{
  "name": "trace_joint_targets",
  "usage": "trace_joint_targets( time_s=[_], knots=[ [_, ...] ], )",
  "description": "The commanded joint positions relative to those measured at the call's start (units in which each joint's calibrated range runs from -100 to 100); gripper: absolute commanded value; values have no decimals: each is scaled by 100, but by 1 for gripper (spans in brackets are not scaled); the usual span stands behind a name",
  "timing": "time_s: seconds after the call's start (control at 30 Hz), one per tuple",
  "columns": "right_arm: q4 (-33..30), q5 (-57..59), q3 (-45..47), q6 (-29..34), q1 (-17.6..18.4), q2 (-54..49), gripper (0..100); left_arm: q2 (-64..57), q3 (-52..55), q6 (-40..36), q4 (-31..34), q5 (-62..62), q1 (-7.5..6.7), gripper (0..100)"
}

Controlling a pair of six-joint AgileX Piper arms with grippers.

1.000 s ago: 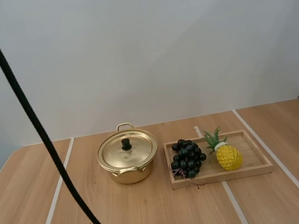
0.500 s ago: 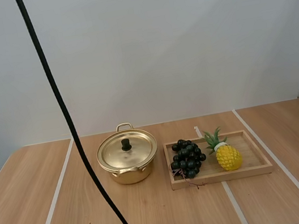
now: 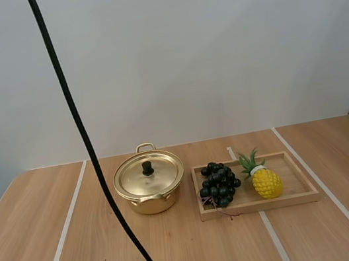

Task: Open the pot, put the grape inside, and close it

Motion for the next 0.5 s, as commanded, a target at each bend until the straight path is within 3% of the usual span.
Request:
trace_joint_targets(
  time_s=[0.0, 0.47],
  knots=[
    [43, -14, -54, -62, -18, -19, 100, 207, -43, 173, -77, 506, 7, 100],
    [43, 678, -54, -170, -18, -16, 100, 1704, -43, 1187, -505, 3679, -8, 100]
  ],
)
